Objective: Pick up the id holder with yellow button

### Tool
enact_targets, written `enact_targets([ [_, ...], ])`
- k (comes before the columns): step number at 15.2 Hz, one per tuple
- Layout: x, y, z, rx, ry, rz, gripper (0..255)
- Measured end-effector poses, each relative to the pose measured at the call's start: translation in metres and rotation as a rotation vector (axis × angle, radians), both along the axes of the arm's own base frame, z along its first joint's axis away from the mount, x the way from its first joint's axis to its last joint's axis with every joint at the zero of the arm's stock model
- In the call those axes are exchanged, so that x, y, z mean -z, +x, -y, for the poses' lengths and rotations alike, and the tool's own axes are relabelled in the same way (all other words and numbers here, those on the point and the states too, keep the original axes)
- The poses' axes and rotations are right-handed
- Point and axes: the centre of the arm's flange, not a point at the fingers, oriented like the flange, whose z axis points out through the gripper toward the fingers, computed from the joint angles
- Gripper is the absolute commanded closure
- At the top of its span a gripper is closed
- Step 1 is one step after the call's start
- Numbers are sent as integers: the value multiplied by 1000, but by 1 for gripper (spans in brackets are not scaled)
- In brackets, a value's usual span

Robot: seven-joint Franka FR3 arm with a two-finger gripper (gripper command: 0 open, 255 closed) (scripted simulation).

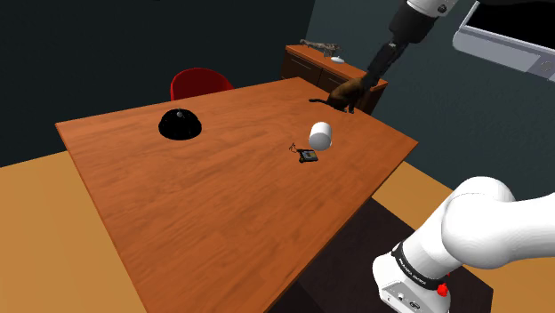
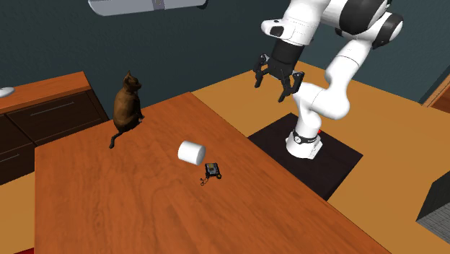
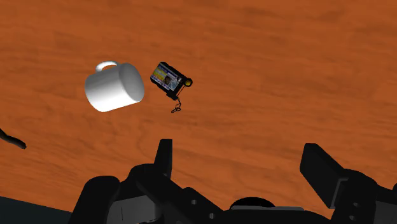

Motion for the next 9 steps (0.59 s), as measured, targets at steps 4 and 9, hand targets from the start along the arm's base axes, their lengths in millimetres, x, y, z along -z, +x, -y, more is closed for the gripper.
enact_targets([
  [4, 25, 12, 10, -12, -2, -2, 0],
  [9, 77, 42, 25, -42, -5, -2, 0],
])
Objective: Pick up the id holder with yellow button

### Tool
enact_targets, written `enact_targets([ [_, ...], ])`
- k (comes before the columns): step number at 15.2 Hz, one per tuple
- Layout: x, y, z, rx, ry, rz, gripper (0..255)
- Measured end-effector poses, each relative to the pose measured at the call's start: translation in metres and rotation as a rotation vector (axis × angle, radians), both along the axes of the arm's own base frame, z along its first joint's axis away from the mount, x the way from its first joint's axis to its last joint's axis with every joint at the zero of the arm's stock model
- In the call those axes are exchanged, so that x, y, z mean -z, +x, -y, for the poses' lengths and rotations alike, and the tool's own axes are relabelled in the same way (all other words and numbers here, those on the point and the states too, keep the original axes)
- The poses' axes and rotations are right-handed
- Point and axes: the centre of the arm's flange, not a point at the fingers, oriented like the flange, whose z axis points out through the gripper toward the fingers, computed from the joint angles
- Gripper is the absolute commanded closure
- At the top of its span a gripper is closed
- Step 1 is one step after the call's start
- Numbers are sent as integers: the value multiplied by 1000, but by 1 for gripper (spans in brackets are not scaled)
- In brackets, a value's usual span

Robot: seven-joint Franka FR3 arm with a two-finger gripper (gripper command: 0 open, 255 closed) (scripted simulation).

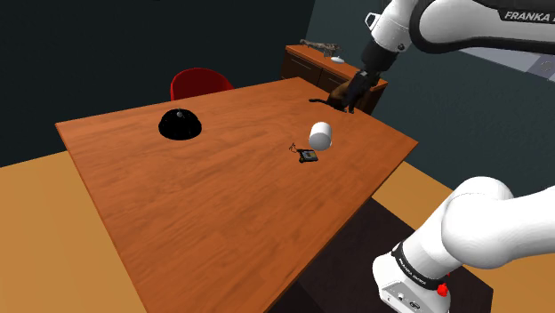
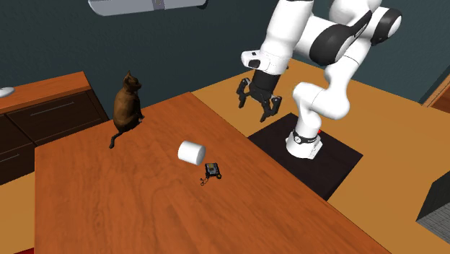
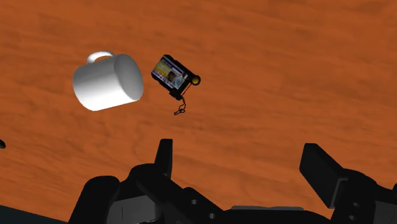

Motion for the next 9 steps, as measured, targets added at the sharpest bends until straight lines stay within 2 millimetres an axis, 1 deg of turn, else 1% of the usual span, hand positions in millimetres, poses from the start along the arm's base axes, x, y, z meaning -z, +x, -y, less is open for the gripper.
enact_targets([
  [2, 23, 9, 4, -12, -1, -1, 0],
  [6, 70, 37, 16, -36, -5, -2, 0],
  [9, 101, 58, 22, -55, -6, -2, 0],
])
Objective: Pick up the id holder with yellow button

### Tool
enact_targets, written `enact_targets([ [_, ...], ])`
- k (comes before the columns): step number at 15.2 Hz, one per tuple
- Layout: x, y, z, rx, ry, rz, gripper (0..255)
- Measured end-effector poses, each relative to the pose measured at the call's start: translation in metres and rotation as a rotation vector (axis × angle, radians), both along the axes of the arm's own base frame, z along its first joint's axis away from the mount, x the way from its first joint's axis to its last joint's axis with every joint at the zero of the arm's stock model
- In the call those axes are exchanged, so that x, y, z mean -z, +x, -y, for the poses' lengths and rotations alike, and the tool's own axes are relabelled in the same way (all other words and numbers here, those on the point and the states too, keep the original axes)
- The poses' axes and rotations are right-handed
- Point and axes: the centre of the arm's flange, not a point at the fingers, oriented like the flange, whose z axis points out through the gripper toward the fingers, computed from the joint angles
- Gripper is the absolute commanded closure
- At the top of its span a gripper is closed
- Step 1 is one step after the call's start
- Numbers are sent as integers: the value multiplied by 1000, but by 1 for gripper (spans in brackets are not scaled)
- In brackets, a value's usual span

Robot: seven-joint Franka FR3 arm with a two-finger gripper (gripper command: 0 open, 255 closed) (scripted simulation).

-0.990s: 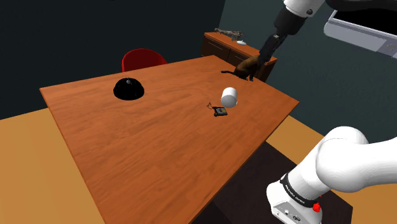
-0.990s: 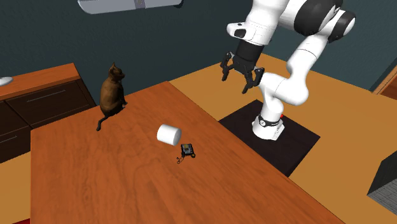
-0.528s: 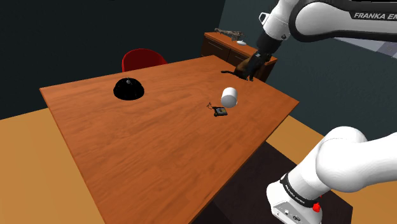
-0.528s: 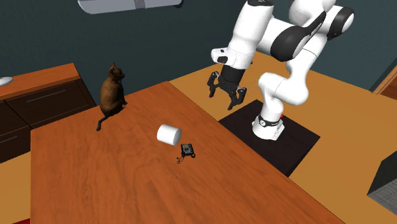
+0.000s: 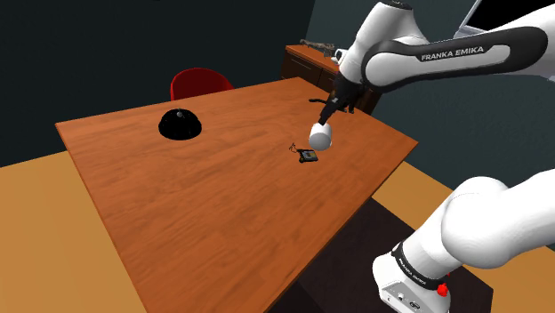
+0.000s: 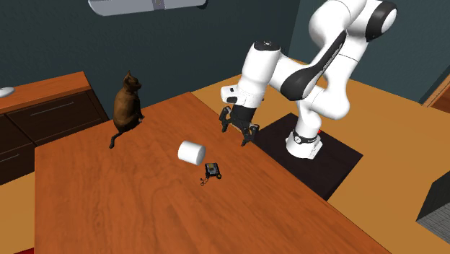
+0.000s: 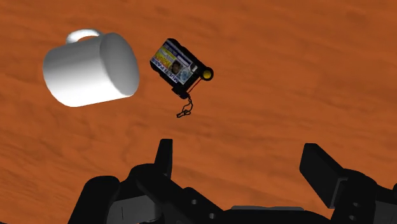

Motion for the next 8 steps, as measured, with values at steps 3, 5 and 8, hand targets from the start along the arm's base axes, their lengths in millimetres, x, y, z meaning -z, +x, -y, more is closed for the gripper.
enact_targets([
  [3, 37, 17, 11, -18, -2, -1, 0],
  [5, 58, 32, 15, -30, -4, 0, 0],
  [8, 93, 49, 24, -48, -6, -1, 0],
])
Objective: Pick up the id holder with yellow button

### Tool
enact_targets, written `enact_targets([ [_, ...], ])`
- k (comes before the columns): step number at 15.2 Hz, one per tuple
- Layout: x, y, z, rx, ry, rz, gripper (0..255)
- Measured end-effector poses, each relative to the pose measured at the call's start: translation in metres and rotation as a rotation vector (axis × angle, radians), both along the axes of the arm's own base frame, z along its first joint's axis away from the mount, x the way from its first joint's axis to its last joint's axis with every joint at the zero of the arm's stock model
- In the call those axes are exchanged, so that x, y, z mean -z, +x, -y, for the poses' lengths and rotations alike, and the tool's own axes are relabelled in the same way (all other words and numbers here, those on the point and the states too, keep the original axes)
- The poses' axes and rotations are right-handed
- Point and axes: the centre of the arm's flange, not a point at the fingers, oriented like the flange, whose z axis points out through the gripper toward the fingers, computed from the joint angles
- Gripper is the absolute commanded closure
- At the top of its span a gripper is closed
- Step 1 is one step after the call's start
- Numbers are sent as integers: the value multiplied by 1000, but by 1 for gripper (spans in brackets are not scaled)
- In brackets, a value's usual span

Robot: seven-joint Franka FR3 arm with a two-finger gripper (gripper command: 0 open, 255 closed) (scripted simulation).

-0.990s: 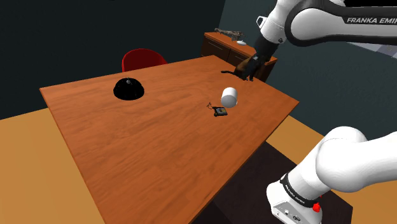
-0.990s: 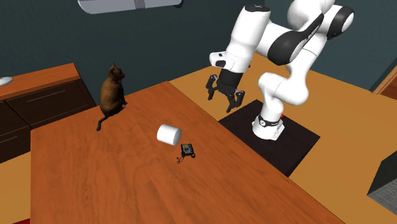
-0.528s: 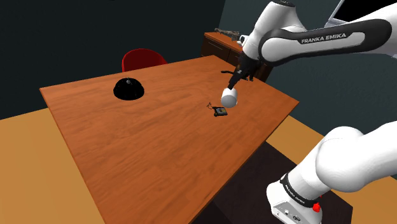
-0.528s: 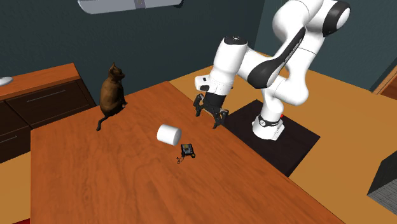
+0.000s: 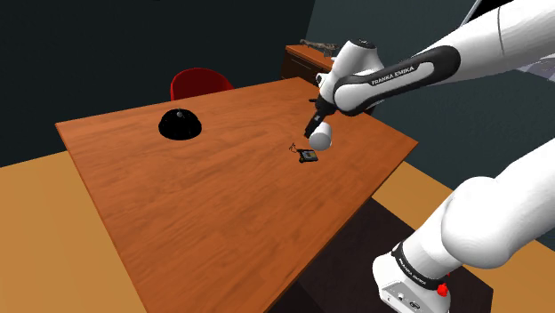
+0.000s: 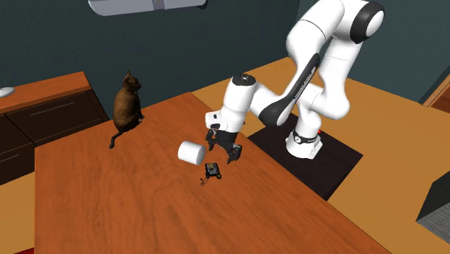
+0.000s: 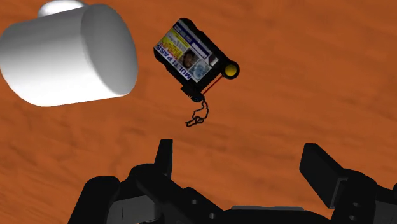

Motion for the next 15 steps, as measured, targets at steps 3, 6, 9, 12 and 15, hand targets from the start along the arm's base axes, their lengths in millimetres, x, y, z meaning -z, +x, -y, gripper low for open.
enact_targets([
  [3, 33, 19, 9, -18, -2, 0, 0],
  [6, 67, 40, 17, -36, -5, 1, 0],
  [9, 94, 54, 21, -51, -7, 0, 0],
  [12, 113, 57, 22, -53, -7, 1, 0],
  [15, 129, 57, 21, -54, -7, 1, 0],
])
